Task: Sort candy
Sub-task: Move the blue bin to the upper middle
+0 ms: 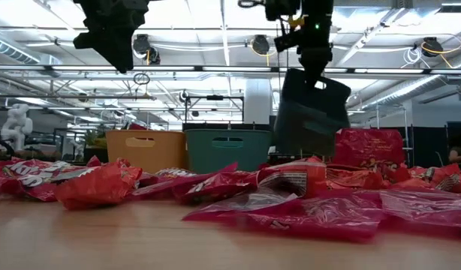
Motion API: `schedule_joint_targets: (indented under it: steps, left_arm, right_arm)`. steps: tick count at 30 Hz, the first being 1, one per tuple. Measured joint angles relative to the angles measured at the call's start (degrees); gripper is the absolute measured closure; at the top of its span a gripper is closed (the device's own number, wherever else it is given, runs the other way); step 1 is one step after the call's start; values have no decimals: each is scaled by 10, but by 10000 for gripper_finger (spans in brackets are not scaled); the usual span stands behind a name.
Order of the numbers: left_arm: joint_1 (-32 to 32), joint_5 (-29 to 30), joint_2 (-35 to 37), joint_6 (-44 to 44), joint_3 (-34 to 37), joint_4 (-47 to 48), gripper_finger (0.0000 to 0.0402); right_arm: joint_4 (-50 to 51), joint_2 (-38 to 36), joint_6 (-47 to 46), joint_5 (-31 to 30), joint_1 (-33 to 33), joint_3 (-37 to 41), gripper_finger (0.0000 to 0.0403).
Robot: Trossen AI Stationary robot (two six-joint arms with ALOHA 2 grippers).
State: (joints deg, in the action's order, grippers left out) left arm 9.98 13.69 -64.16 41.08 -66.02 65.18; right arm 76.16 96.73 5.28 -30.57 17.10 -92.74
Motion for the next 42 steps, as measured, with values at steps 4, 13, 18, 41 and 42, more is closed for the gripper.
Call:
schedule_joint_targets:
  steps: [4, 13, 18, 41, 42]
  left_arm:
    - [0, 0, 0, 1, 0, 0, 278]
    - [0, -17, 0, -18, 0, 1, 278]
    - [0, -18, 0, -25, 0, 1, 278]
    - [2, -19, 0, -58, 0, -2, 278]
    - [2, -19, 0, -56, 0, -2, 278]
  right_arm:
    - [26, 7, 13, -45, 58, 0, 403]
    - [136, 31, -114, -52, 139, 29, 403]
    - [129, 30, -114, 0, 132, 102, 403]
    - [-40, 45, 172, 117, 103, 76, 403]
    - [-46, 55, 183, 141, 112, 76, 403]
